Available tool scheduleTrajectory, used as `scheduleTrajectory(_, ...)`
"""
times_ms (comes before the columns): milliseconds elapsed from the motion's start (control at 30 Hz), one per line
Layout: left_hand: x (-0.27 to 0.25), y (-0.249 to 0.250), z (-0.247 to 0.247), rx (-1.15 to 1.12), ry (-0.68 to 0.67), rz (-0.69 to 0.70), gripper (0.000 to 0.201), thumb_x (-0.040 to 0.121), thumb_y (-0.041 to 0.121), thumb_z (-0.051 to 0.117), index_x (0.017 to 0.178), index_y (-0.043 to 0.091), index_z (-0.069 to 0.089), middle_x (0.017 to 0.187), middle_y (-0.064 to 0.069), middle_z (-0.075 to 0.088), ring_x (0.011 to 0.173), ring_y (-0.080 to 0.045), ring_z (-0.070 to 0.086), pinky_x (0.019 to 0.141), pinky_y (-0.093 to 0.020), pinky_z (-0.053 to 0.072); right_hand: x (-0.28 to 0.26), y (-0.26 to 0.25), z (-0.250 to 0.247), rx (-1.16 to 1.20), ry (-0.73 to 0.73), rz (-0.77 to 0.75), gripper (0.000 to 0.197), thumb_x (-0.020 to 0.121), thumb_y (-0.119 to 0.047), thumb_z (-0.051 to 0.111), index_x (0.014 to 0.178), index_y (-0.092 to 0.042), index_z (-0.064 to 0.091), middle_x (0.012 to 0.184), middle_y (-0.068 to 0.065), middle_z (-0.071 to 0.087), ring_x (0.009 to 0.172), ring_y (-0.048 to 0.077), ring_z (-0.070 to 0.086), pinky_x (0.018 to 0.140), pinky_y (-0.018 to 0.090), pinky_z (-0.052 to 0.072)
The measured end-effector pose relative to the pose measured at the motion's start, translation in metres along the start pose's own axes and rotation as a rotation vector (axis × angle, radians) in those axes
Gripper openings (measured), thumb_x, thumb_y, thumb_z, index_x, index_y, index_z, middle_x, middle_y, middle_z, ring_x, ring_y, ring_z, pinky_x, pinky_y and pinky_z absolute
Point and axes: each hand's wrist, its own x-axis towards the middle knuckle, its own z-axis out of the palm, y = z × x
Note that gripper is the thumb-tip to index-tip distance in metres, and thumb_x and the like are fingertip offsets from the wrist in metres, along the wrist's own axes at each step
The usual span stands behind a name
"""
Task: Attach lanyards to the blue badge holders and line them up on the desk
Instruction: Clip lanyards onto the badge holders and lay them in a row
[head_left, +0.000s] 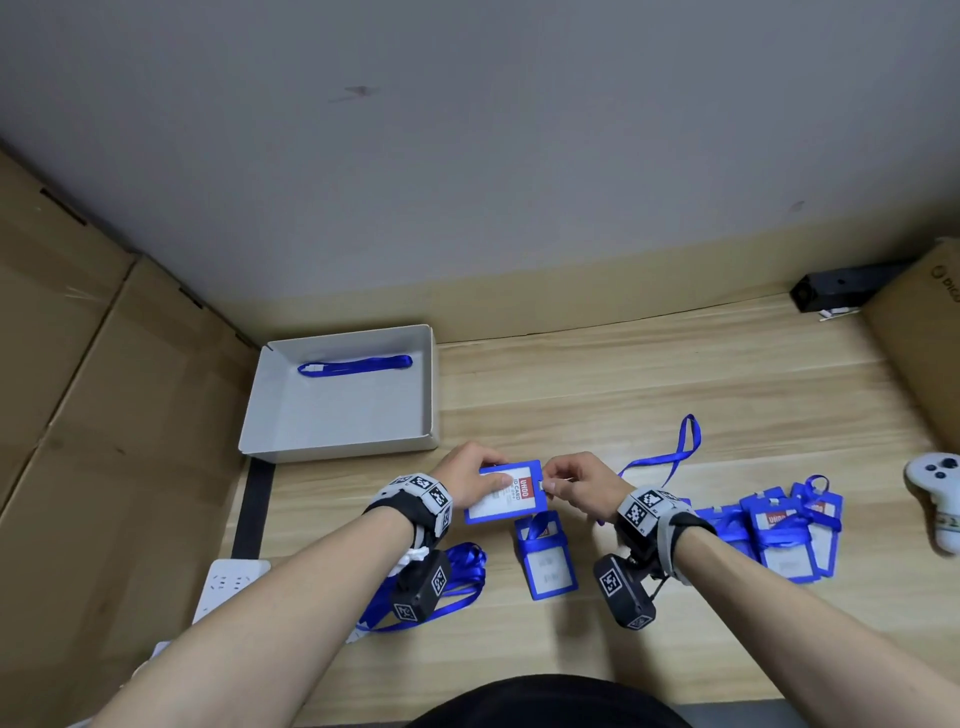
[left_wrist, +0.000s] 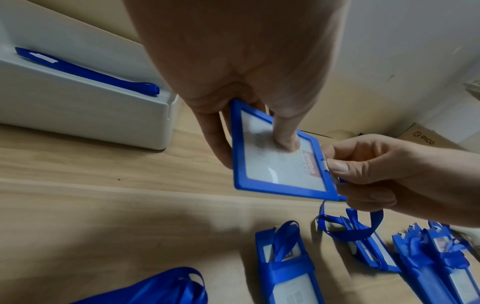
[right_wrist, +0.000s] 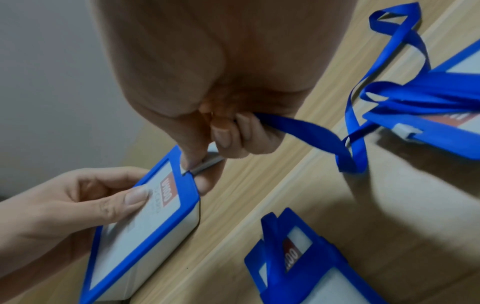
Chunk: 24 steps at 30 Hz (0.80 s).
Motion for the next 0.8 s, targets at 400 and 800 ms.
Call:
scheduleTrajectory(400, 0.019, -0.012, -0.008, -0.026, 0.191, -0.210, 0.025, 0.079, 0.052, 0.073, 0.079, 0.029, 0.064, 0.086, 0.006, 0.069, 0.079, -0.016, 0.063, 0.073, -0.033, 0.051, 0.021, -0.005, -0.008, 0.043, 0.107, 0.022, 0.012, 0.095, 0.002, 0.055, 0.091, 0.005, 0.066, 0.071, 0.002, 0.058, 0.045, -0.006, 0.048, 0.049, 0.007, 0.036)
scheduleTrajectory(800, 0.084, -0.014, -0.072, -0.058, 0.372, -0.169, 0.033, 0.091, 0.005, 0.051, 0.121, 0.011, 0.062, 0.126, -0.004, 0.056, 0.091, -0.013, 0.055, 0.074, -0.010, 0.032, 0.146, -0.039, -0.055, 0.053, 0.261, 0.023, 0.017, 0.095, 0.001, 0.056, 0.083, -0.006, 0.064, 0.070, 0.001, 0.062, 0.063, 0.007, 0.053, 0.063, 0.013, 0.042)
